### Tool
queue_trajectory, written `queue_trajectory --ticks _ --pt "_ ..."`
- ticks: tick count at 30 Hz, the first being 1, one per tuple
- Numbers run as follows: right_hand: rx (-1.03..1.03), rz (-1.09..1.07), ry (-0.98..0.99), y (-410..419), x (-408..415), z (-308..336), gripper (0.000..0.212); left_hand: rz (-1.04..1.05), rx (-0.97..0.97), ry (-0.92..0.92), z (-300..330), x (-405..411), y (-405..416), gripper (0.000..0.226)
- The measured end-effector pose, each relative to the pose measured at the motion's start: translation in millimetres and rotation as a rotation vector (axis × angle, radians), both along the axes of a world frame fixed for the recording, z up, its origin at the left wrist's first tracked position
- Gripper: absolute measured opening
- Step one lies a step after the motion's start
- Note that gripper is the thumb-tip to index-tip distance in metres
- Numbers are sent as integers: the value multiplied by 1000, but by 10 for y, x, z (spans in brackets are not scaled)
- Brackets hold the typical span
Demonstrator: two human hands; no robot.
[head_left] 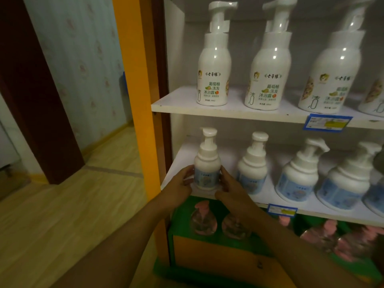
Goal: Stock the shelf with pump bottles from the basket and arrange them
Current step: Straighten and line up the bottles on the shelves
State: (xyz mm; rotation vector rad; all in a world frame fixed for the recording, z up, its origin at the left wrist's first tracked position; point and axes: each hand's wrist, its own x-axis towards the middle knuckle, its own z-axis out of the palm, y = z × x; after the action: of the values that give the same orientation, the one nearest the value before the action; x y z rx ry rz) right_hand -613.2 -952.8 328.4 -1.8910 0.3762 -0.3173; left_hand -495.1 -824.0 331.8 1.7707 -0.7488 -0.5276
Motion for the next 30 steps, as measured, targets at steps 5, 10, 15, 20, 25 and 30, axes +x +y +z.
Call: queue_trajectory --ticks 5,10,15,20,25,30 --pt "-11 20 -4 -18 -23 41 81 -10 -14 24 55 -32 15 61" --pt "-53 15 -14 10 -23 42 81 -34 -14 42 91 -52 17 63" --pt "-120 1 19 29 -19 42 83 -48 -68 67 108 -111 39 65" --pt "-135 -75 -94 190 -167 15 71 36 -100 -23 30 -245 74 68" --pt "-240 -172 -84 203 -425 -520 46 175 -209 -228 -613 -452 284 45" --pt "-121 -51 156 185 -385 -974 44 185 -21 -47 -1146 -292 270 42"
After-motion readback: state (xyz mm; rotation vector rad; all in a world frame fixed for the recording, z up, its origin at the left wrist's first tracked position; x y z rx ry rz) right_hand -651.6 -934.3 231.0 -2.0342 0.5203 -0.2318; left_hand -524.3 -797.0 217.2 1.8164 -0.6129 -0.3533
